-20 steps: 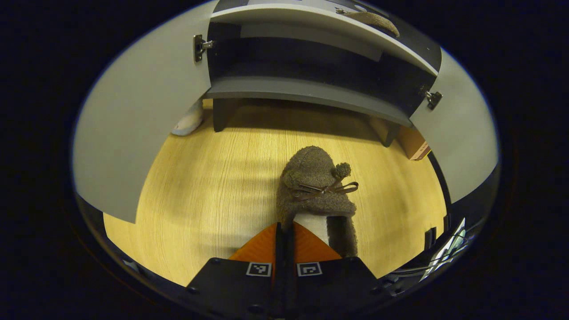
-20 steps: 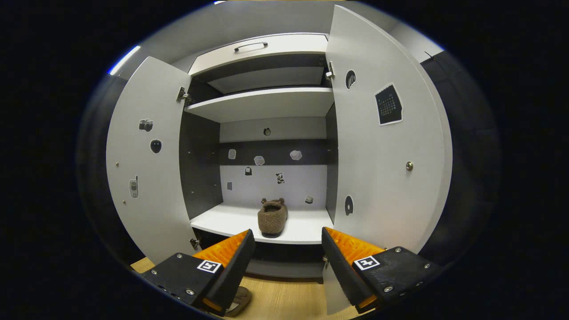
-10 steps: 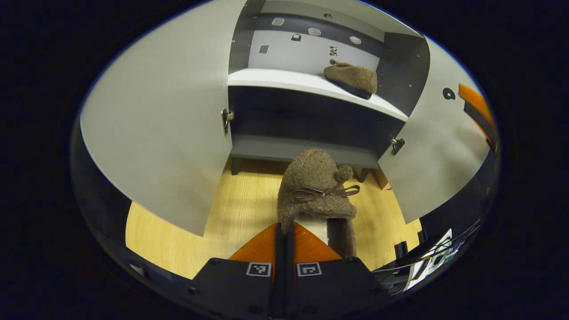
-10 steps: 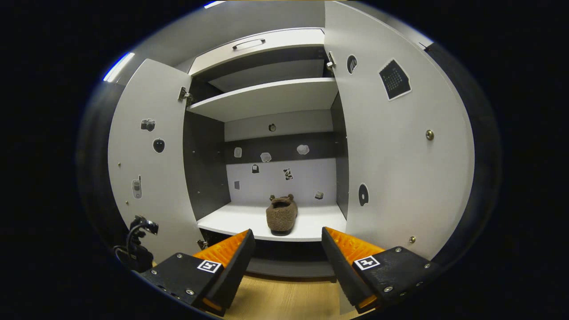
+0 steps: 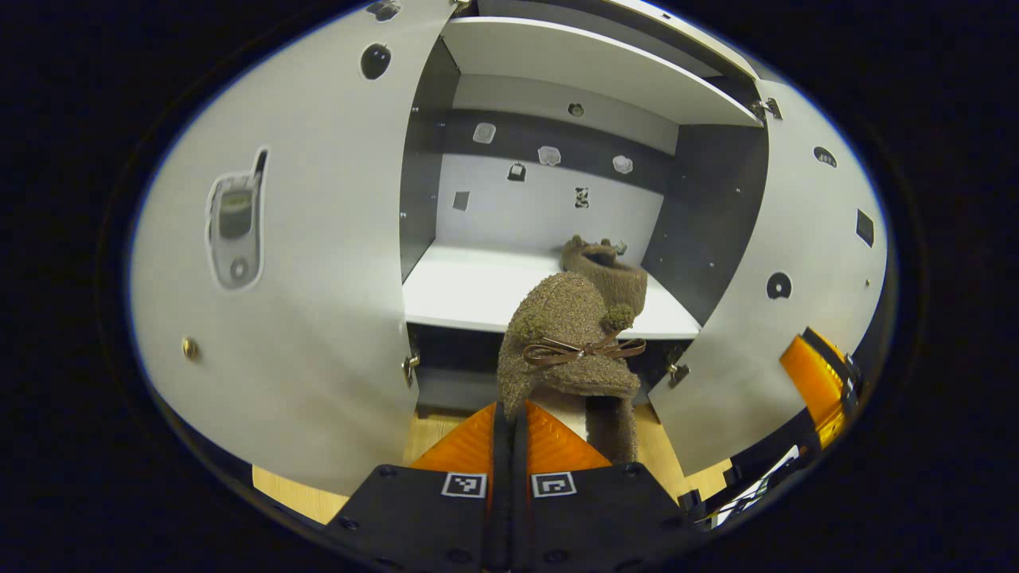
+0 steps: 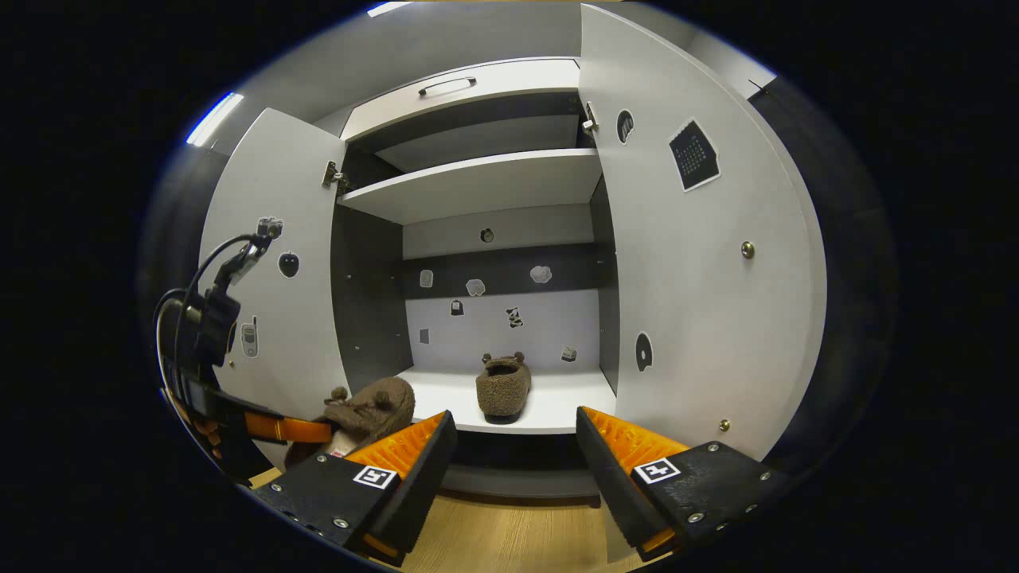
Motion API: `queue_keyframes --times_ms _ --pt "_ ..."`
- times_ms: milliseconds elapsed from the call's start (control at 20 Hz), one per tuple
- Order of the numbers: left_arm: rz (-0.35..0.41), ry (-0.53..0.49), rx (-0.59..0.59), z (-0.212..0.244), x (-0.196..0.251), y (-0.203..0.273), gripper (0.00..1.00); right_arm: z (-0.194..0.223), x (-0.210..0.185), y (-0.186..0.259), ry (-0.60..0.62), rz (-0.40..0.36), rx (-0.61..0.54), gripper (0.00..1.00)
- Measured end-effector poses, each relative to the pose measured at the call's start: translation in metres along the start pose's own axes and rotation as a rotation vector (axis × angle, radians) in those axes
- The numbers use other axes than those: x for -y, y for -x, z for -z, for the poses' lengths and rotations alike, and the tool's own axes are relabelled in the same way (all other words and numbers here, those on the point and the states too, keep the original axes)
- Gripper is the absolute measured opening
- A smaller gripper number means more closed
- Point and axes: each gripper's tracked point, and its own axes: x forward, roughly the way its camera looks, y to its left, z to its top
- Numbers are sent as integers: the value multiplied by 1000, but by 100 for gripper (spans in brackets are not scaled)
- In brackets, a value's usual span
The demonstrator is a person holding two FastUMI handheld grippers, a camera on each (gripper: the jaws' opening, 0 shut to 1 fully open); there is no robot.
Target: Grab one shoe with the right hand and put it into the shoe cabinet, grab the other shoe with the left hand and put it into the shoe cabinet; then close the right door with the right hand and the left door with the left hand.
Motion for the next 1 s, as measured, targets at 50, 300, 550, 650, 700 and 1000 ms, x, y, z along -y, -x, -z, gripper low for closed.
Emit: queue_keyframes --times_ms 50,300,550,650,700,1000 --pt "2 2 20 -20 1 -8 7 -1 0 1 3 0 0 93" --pt "-5 11 61 -90 5 -64 7 -3 -4 4 11 -9 -2 93" --pt "-17 30 49 -134 5 -126 7 -5 -4 2 1 -7 1 93" --pt "-22 26 24 -137 6 -151 6 -6 -3 1 -5 -5 1 92" --pt "-26 24 6 -134 6 -163 6 -6 -2 0 -5 -2 1 92" --pt "-31 15 -90 -112 2 -220 7 -3 6 -5 -10 27 -3 93"
